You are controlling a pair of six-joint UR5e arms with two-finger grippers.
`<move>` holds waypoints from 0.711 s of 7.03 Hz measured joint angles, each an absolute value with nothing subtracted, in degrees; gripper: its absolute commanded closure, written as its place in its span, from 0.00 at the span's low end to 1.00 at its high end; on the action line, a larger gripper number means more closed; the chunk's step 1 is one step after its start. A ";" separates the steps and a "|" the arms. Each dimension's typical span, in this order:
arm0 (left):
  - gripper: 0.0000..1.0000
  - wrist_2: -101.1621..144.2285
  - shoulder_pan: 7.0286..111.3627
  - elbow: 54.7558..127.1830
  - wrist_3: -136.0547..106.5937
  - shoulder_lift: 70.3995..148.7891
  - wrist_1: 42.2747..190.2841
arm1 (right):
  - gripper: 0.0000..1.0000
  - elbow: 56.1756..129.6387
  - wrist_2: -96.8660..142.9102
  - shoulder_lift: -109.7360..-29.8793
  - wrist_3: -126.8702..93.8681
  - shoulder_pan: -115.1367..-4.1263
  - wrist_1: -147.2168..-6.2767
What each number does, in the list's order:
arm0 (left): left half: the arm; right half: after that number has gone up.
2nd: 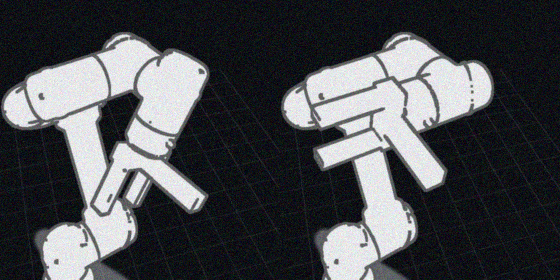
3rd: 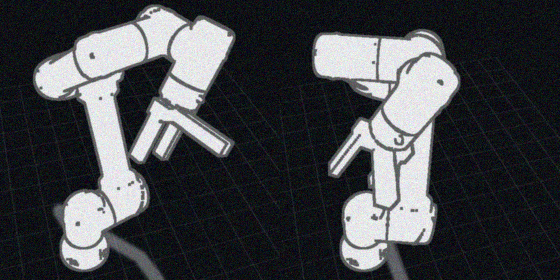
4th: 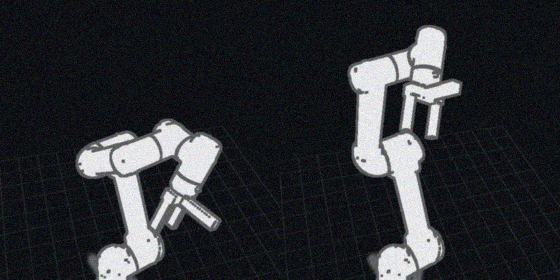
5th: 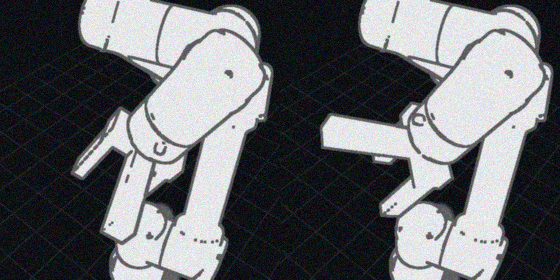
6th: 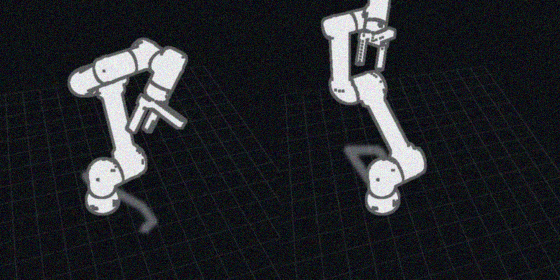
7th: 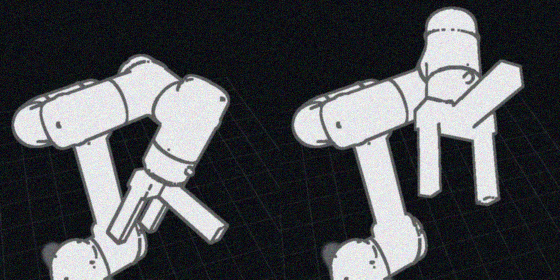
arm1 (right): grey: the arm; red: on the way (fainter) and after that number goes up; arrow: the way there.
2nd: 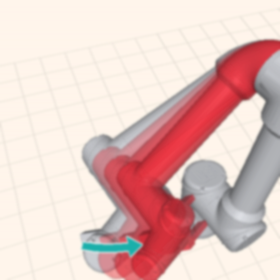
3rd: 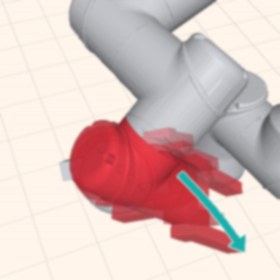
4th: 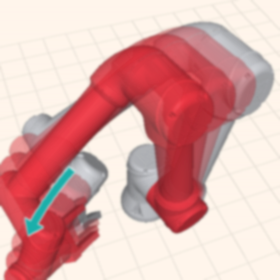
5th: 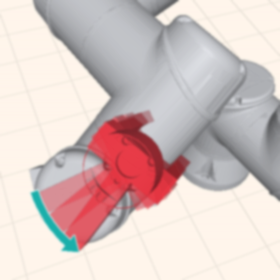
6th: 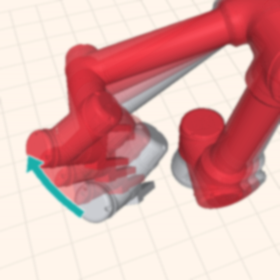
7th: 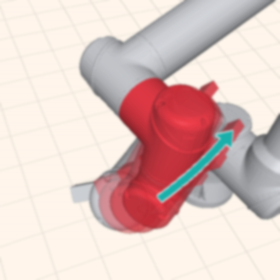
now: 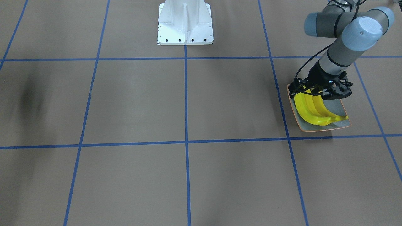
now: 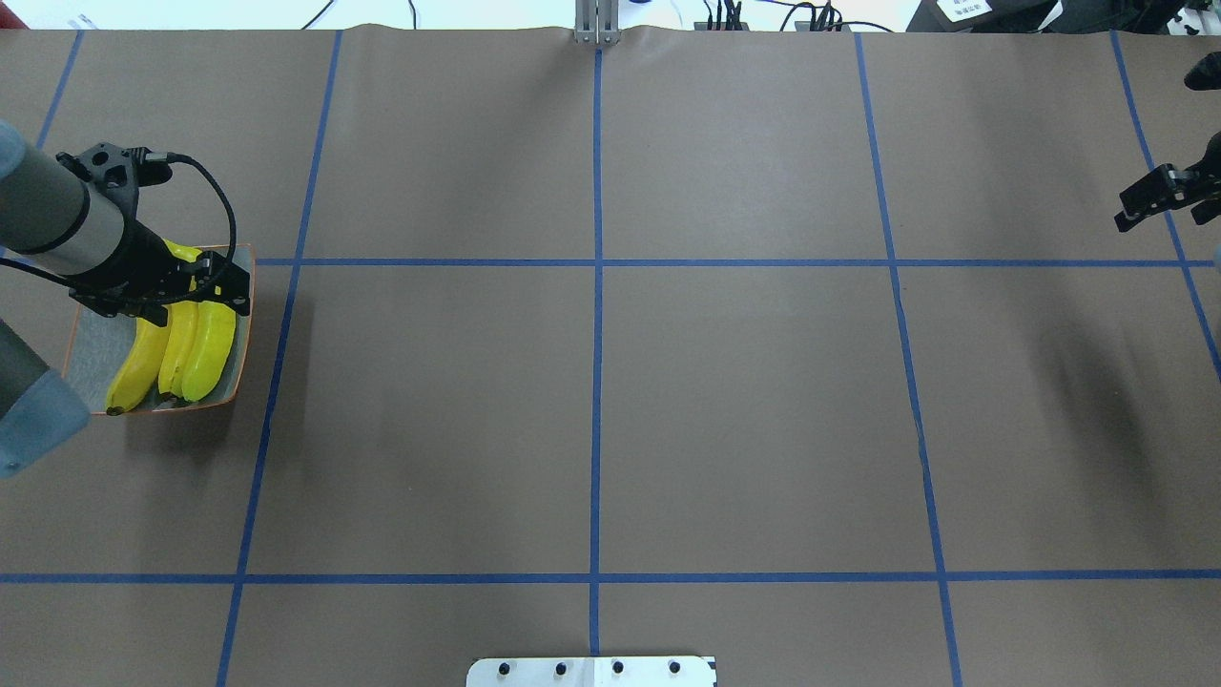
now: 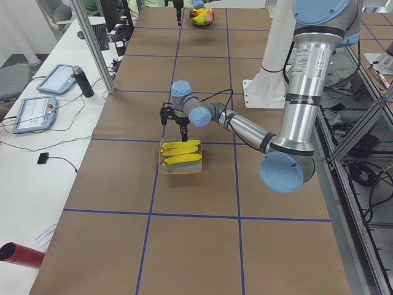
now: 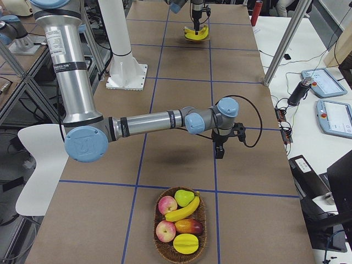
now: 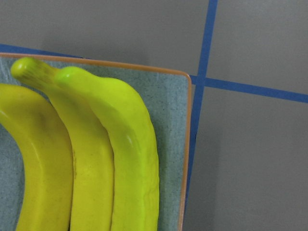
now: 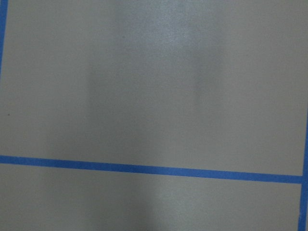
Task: Transfer all bananas from basket to plate
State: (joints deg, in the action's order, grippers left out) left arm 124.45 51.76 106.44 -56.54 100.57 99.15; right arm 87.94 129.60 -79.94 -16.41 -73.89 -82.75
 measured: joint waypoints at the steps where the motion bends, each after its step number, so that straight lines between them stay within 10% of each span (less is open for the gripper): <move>1: 0.00 124.27 51.85 106.76 -54.75 102.71 95.78 | 0.00 86.61 128.53 -80.38 -11.20 -75.59 -83.65; 5: 0.00 123.94 51.52 106.51 -53.51 106.51 91.74 | 0.00 82.54 126.46 -82.90 13.30 -85.63 -89.64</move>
